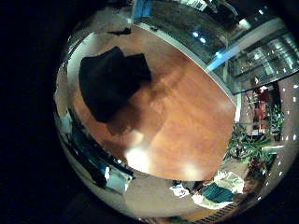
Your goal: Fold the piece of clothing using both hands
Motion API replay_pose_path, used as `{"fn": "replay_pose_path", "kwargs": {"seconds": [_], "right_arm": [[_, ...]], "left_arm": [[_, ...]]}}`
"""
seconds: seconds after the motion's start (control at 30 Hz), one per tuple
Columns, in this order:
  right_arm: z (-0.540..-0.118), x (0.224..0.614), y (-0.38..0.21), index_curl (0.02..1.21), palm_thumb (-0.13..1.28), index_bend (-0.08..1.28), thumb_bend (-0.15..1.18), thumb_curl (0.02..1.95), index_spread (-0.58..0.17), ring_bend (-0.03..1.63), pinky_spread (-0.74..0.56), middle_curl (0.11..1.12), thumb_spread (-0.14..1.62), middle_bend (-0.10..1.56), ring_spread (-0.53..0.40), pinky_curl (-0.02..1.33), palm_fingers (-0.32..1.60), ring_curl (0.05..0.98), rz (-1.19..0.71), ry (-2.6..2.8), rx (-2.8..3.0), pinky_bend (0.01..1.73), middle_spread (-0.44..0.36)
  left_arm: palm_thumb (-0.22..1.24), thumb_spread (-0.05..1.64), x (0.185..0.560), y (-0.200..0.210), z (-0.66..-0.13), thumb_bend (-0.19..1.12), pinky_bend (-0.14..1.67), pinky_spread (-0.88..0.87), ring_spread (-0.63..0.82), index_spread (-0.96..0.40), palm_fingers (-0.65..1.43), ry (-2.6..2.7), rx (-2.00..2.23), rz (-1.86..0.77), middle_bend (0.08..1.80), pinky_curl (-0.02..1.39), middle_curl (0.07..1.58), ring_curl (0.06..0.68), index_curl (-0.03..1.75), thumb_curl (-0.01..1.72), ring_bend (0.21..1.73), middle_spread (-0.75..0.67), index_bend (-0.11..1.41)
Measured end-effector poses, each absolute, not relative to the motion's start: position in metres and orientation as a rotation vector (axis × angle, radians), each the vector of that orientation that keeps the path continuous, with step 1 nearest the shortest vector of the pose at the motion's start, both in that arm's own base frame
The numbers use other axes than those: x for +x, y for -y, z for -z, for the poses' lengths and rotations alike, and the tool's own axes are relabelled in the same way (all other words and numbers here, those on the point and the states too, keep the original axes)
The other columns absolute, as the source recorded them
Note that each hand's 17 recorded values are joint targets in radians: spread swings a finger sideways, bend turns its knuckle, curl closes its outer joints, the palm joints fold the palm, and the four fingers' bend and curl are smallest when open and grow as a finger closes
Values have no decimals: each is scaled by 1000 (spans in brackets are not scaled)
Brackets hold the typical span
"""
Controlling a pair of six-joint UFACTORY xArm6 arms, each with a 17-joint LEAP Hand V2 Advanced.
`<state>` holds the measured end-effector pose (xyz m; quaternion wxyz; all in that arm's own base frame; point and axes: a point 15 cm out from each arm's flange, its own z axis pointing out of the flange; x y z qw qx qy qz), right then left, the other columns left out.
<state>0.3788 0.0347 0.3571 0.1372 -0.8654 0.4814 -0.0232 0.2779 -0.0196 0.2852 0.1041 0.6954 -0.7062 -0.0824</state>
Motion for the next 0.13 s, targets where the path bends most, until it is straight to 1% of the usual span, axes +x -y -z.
{"fn": "replay_pose_path", "kwargs": {"seconds": [0.13], "right_arm": [[-358, 355, 4, 421, 526, 194, -22, 317, -432, 858, 175, 404, 1194, 399, -196, 220, 318, 293, 22, -1528, -2479, 800, -163]], "left_arm": [[263, 1186, 275, 20, -291, -23, 662, -192, -76, -108, 214, 2075, 2045, 249, 322, 625, 586, 378, 505, 300, 917, 11, 297]]}}
